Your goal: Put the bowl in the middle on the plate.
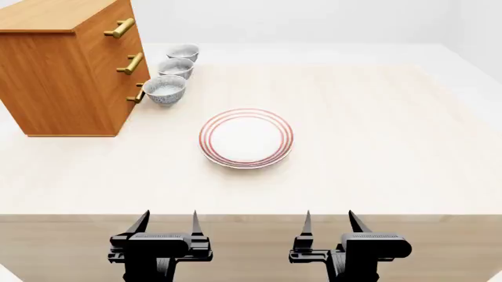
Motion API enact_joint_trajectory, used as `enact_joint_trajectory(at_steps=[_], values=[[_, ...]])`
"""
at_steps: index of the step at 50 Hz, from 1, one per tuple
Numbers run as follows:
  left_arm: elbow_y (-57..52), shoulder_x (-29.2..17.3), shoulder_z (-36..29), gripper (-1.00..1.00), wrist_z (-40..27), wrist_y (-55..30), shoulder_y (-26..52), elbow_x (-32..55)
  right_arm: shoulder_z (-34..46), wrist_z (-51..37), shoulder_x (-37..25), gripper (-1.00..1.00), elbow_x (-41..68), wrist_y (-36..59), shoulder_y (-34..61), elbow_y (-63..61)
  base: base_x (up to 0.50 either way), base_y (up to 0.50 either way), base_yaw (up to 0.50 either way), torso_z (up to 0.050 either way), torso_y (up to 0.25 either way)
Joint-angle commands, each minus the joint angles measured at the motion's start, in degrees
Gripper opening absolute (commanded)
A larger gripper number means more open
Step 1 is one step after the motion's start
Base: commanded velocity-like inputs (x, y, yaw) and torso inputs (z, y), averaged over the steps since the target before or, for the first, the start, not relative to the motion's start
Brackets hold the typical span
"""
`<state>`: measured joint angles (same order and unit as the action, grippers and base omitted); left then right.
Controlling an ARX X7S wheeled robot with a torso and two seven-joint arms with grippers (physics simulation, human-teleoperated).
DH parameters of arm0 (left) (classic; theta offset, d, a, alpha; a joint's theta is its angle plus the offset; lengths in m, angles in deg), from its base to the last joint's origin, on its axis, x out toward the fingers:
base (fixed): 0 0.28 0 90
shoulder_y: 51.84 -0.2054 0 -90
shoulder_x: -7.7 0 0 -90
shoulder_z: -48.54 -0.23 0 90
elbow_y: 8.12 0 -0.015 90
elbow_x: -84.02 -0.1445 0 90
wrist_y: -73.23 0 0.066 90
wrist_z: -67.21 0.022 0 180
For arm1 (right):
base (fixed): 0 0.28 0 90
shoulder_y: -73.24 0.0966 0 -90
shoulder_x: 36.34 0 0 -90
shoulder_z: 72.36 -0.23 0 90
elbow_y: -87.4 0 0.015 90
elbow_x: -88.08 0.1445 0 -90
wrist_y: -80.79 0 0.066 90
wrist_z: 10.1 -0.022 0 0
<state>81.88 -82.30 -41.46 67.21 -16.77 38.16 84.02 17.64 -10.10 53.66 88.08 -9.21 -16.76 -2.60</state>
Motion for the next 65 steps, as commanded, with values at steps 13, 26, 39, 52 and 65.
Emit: enact_joint_trajectory(at_steps=[13,26,39,52,65], values=[[-8.71,-3.24,-2.17,1.00,-5.27,-2.24,-1.78,2.41,3.68,-3.37,-3.36,1.00,2.19,2.94,-2.65,-9.41,0.00,0.00,0.00,0.000,0.000],[-30.73,-5.60,-0.09,1.00,-8.22,-7.92,-6.77,4.95,5.24,-4.88,-5.38,1.00,2.31,6.61,-7.04,-26.44,0.00,0.00,0.00,0.000,0.000],[-37.95,-6.88,0.78,1.00,-9.73,-9.65,-8.55,7.30,5.81,-6.05,-6.87,1.00,3.31,8.77,-9.32,-35.47,0.00,0.00,0.00,0.000,0.000],[-38.67,-7.93,0.00,1.00,-10.51,-9.77,-8.94,7.86,6.13,-6.86,-7.77,1.00,4.70,10.20,-9.00,-35.23,0.00,0.44,0.00,0.000,0.000],[-39.04,-8.72,-0.48,1.00,-11.39,-9.89,-9.00,8.34,6.82,-7.89,-8.54,1.00,5.01,11.35,-9.01,-36.16,0.00,0.50,0.00,0.000,0.000]])
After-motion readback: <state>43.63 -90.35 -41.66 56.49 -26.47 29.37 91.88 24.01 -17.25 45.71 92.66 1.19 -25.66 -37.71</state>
